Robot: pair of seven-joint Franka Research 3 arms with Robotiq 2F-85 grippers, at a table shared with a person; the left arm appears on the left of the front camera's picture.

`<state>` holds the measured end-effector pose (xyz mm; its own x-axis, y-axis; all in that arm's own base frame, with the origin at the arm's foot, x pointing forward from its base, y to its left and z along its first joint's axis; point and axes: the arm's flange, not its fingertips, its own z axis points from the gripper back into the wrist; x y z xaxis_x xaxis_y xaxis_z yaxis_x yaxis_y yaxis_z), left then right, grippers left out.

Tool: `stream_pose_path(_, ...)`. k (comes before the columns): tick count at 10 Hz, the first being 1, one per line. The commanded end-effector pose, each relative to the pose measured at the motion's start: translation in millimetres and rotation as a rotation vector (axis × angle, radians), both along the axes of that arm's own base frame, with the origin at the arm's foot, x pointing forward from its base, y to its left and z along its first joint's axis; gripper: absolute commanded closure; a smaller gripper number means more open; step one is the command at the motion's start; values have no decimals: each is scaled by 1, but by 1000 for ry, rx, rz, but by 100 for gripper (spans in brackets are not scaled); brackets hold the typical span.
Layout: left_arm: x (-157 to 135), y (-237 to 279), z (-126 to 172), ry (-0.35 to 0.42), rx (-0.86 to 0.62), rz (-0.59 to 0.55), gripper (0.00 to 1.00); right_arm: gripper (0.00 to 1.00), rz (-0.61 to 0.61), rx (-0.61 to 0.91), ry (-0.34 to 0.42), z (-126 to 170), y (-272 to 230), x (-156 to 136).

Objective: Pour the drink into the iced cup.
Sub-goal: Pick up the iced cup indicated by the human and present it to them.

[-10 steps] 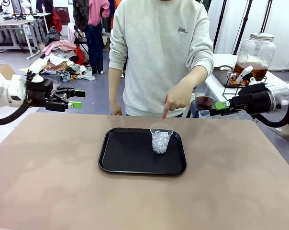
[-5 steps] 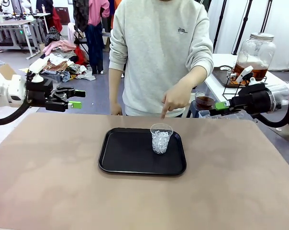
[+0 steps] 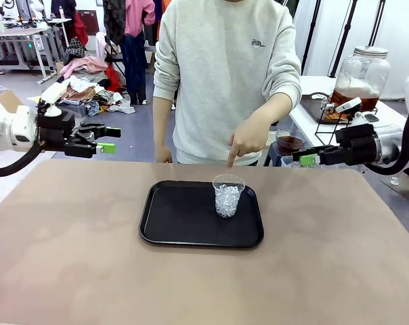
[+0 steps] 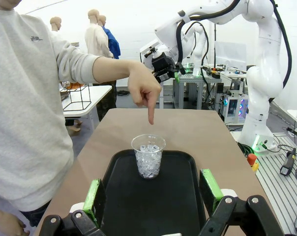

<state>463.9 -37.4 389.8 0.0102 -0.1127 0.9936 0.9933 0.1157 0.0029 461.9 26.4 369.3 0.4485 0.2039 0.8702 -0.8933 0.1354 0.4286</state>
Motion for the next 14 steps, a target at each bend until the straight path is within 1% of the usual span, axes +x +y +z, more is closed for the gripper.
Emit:
stream_pose_path(1,-1,0,2,-5,1,0,0,0,-24,-5,-199,-26,16,3)
stream_pose_path(2,-1,0,2,-5,1,0,0,0,-12,-28,-295,-37,24,7)
stream_pose_path(4,-1,0,2,-5,1,0,0,0,4,-45,-397,-56,36,12)
stream_pose_path(5,-1,0,2,-5,1,0,0,0,-7,-67,-442,-64,40,13)
stream_pose_path(6,-1,0,2,-5,1,0,0,0,-4,-86,-464,-70,44,15)
stream_pose_path(8,-1,0,2,-5,1,0,0,0,-9,-99,-470,-73,46,16)
stream_pose_path(9,-1,0,2,-5,1,0,0,0,21,-86,-431,-69,40,13)
stream_pose_path(14,-1,0,2,-5,1,0,0,0,21,-86,-431,-69,40,13)
